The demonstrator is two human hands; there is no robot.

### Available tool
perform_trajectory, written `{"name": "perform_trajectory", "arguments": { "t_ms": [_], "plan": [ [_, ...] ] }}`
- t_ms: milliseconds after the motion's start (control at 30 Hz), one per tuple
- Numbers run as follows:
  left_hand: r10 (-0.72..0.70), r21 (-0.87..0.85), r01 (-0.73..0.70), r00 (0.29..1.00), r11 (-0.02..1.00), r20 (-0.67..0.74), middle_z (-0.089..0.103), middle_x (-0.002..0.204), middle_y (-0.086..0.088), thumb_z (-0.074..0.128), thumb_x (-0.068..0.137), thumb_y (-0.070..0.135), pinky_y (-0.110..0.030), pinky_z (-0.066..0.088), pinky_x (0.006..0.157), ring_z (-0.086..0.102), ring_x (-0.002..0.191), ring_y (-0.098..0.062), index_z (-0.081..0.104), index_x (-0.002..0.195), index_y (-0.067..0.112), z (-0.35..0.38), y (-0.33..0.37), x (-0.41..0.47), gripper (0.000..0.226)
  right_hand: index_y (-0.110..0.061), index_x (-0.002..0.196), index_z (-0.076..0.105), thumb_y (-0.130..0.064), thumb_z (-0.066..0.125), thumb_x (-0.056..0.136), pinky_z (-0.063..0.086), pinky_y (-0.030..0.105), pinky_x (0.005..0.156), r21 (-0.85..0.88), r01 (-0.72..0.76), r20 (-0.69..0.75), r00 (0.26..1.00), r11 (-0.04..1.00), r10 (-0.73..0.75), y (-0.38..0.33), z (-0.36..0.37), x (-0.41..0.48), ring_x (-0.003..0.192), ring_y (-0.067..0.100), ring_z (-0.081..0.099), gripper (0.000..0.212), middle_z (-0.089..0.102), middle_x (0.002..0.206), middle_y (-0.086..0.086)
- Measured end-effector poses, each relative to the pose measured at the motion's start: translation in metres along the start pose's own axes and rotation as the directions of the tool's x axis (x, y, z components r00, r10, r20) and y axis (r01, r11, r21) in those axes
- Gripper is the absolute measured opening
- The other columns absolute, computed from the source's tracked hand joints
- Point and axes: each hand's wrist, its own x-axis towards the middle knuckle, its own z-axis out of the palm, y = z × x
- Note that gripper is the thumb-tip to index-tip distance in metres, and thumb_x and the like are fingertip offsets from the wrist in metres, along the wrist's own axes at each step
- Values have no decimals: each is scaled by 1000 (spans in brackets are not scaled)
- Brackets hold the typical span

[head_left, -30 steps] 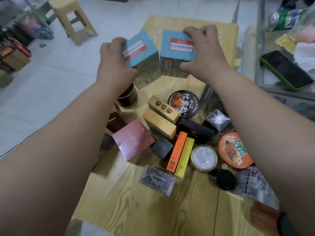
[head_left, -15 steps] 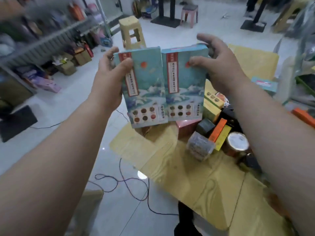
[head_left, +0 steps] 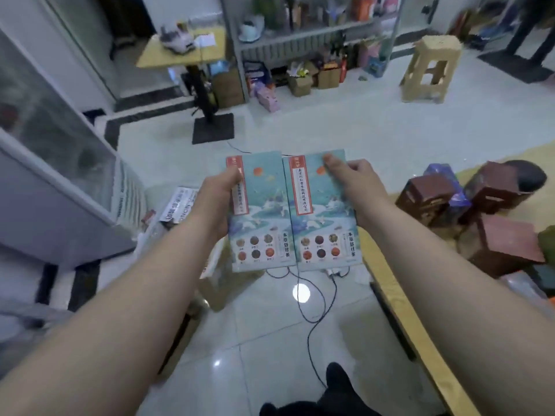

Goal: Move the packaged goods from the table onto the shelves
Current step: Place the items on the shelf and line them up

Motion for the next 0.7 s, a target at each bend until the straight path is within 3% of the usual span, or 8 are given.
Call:
{"name": "perform_trajectory", "arguments": {
  "t_ms": [67,133,200,267,333,433,600,700],
  "plan": [
    [35,-71,-43,993,997,-111,76,91,-19,51,99,18,-41,64,68,75,75,-29,76,82,8,-41,1,-13,31,-10,117,53,-61,80,71,63,52,73,30,-17,135,991,999,13,-4,41,1,84,31,76,74,72,106,15],
    [98,-115,-130,964,985,-246,76,93,-18,56,100,18,-47,63,77,75,80,-30,77,80,10,-83,-1,-30,30,-9,118,50,-37,76,86,63,49,68,49,-57,287,957,997,40,-6,79,-2,78,29,76,50,73,102,16],
    [120,-158,-203,900,966,-418,72,106,-23,62,99,23,-54,60,82,74,89,-33,62,97,10,-122,-8,-51,13,-12,121,49,-19,69,93,61,43,63,17,-74,467,882,997,57,-5,116,-9,79,29,75,35,71,105,16],
    [106,-195,-261,812,945,-574,70,103,-21,61,100,26,-48,62,71,74,79,-27,47,101,14,-157,-19,-78,19,-18,127,50,-12,64,94,59,41,65,-34,-42,627,777,999,54,1,154,-21,86,31,75,36,70,113,15],
    [94,-198,-303,731,932,-676,69,92,-12,57,102,30,-44,62,66,73,70,-21,45,100,16,-183,-30,-113,18,-25,129,53,-11,62,93,60,46,70,-68,-2,744,666,998,52,8,192,-39,92,36,74,40,71,115,15],
    [101,-181,-370,626,911,-773,74,94,-9,56,103,34,-55,58,86,74,85,-26,48,108,19,-216,-51,-177,17,-32,130,57,-16,64,89,59,52,83,-85,41,859,509,996,52,12,247,-82,98,37,73,44,74,113,13],
    [124,-108,-453,453,885,-883,73,120,-4,71,85,35,-52,56,93,72,106,-28,46,141,31,-255,-82,-298,62,-35,141,52,-22,68,91,62,45,77,-66,121,961,275,990,31,15,327,-182,97,28,75,54,74,116,7],
    [98,-60,-491,290,869,-952,73,118,1,67,95,31,-53,57,93,73,103,-24,52,130,39,-280,-91,-361,39,-37,141,51,-21,64,96,62,38,68,-55,143,990,138,988,35,13,365,-249,92,25,76,49,76,110,2]
  ]
}}
